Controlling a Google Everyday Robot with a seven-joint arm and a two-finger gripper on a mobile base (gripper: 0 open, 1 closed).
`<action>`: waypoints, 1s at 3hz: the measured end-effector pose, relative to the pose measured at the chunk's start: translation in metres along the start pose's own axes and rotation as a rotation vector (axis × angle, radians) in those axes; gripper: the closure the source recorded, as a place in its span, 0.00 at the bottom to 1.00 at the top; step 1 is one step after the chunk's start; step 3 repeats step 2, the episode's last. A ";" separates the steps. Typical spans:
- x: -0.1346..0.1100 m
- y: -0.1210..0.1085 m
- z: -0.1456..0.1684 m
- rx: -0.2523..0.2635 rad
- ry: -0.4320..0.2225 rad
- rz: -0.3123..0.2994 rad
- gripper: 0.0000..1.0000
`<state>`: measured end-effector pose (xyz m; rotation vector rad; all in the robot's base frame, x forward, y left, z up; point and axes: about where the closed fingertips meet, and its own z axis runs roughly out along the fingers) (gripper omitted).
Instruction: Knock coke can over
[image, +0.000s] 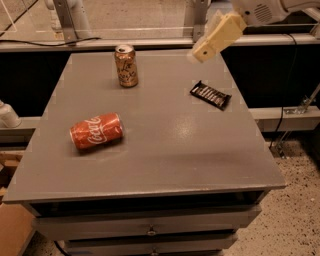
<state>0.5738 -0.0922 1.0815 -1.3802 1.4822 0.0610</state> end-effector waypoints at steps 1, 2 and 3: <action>-0.006 -0.033 -0.007 0.069 -0.019 -0.001 0.00; -0.008 -0.036 -0.009 0.076 -0.022 -0.004 0.00; -0.008 -0.036 -0.009 0.076 -0.022 -0.004 0.00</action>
Offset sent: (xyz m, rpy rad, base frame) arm 0.0171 -0.0104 0.0235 0.0267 -0.0497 -0.0331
